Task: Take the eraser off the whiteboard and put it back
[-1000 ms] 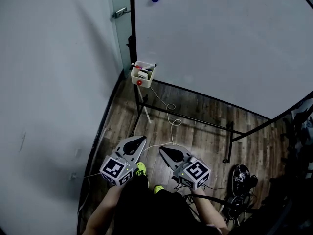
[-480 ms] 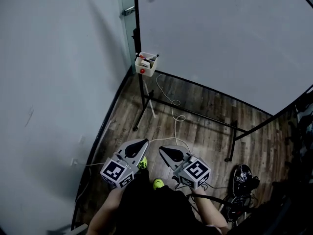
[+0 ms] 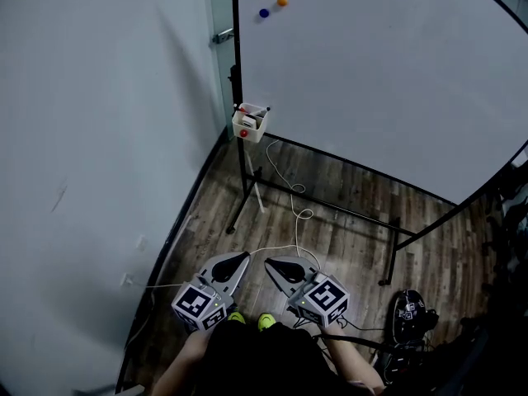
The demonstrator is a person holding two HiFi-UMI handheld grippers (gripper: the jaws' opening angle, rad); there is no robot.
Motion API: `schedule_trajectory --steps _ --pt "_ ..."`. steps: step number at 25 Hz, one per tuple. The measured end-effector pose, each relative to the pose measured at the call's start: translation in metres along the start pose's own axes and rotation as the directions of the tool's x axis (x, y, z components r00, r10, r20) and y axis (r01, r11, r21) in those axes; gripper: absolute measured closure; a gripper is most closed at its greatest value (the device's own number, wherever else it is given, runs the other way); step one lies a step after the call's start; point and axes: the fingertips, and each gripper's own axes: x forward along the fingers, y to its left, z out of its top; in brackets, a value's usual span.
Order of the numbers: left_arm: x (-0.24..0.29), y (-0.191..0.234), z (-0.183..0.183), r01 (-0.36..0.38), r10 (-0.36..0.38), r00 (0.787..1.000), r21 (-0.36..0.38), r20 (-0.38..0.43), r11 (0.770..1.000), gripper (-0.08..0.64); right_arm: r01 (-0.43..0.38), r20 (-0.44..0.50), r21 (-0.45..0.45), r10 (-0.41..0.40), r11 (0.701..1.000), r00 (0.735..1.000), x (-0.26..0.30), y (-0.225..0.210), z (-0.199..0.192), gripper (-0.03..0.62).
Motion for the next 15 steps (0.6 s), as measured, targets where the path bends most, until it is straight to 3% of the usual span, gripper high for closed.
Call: schedule_trajectory --steps 15 --pt "0.002 0.014 0.007 0.008 -0.007 1.000 -0.019 0.017 1.000 0.538 -0.023 -0.011 -0.023 0.023 0.999 1.000 0.021 -0.007 0.014 0.575"
